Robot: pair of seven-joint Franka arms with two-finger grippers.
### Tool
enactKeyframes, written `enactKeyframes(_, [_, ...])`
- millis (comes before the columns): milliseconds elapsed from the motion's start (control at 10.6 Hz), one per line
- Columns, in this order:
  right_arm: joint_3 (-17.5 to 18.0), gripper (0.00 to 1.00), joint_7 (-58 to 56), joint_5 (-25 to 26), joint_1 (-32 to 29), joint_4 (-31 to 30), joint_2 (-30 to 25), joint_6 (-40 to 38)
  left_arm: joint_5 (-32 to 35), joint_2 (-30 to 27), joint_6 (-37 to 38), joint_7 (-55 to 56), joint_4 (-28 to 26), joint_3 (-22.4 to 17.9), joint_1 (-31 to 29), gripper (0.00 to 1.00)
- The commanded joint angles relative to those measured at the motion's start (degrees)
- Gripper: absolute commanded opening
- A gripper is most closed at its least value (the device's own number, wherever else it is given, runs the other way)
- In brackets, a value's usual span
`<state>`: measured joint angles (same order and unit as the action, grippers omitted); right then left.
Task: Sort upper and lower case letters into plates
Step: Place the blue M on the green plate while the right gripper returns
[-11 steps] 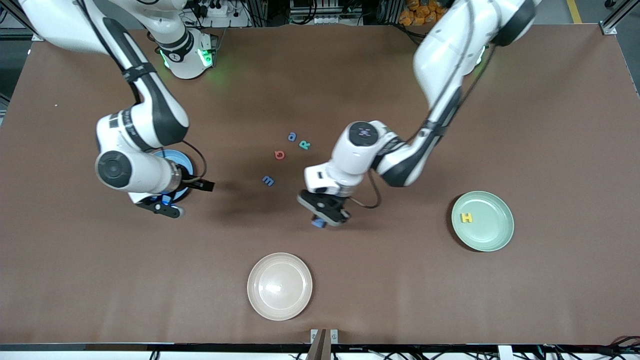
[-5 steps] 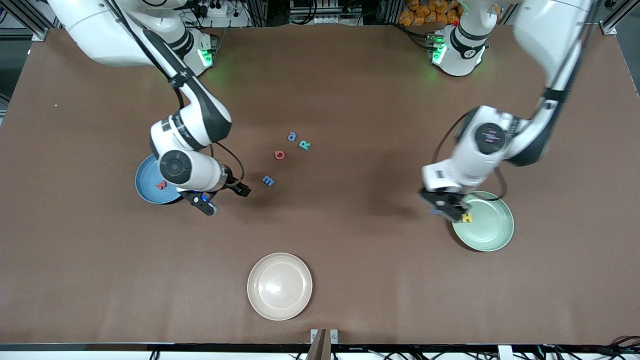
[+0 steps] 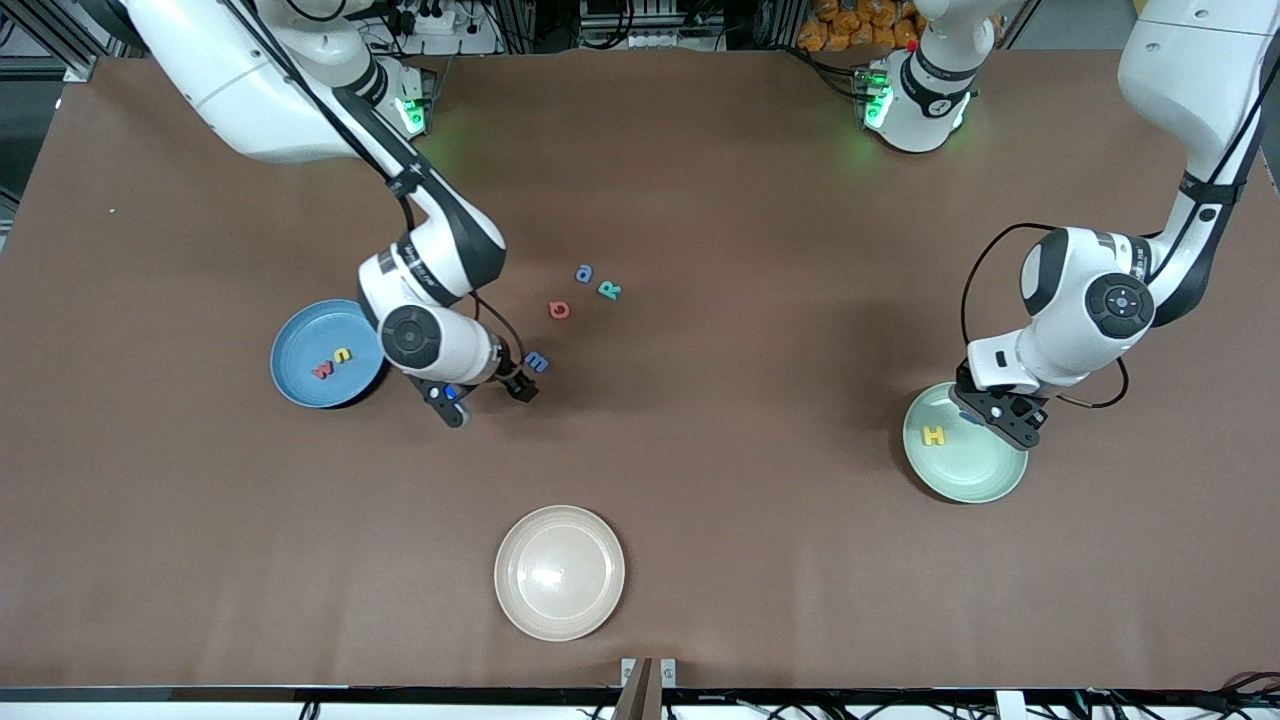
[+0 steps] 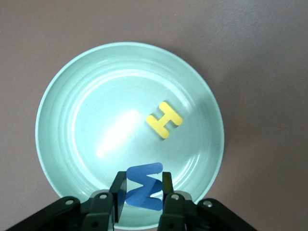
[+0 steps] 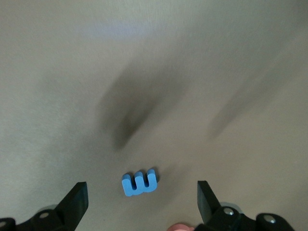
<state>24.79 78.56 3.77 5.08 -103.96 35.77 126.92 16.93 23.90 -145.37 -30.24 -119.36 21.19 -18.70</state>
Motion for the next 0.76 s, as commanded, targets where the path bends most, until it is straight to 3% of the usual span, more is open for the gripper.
enactKeyframes(0, [-0.4, 1.0, 1.7, 1.0, 0.5, 1.6, 1.0, -0.3, 1.0, 1.3, -0.3, -0.5, 1.0, 1.0, -0.7, 0.36])
enactKeyframes(95, [-0.4, 1.0, 1.6, 1.0, 0.5, 1.6, 1.0, 0.0, 0.9, 1.2, -0.3, -1.0, 1.1, 1.0, -0.9, 0.99])
enactKeyframes(379, [-0.4, 1.0, 1.6, 1.3, 0.6, 1.6, 1.3, 0.1, -4.4, 0.3, 2.5, 1.2, 2.7, 3.3, -0.1, 1.0])
enactKeyframes(663, [-0.4, 1.0, 1.8, 1.2, 1.8, 1.2, 1.5, 0.9, -4.6, -0.1, 15.1, 5.0, 10.0, 7.0, -0.1, 1.0])
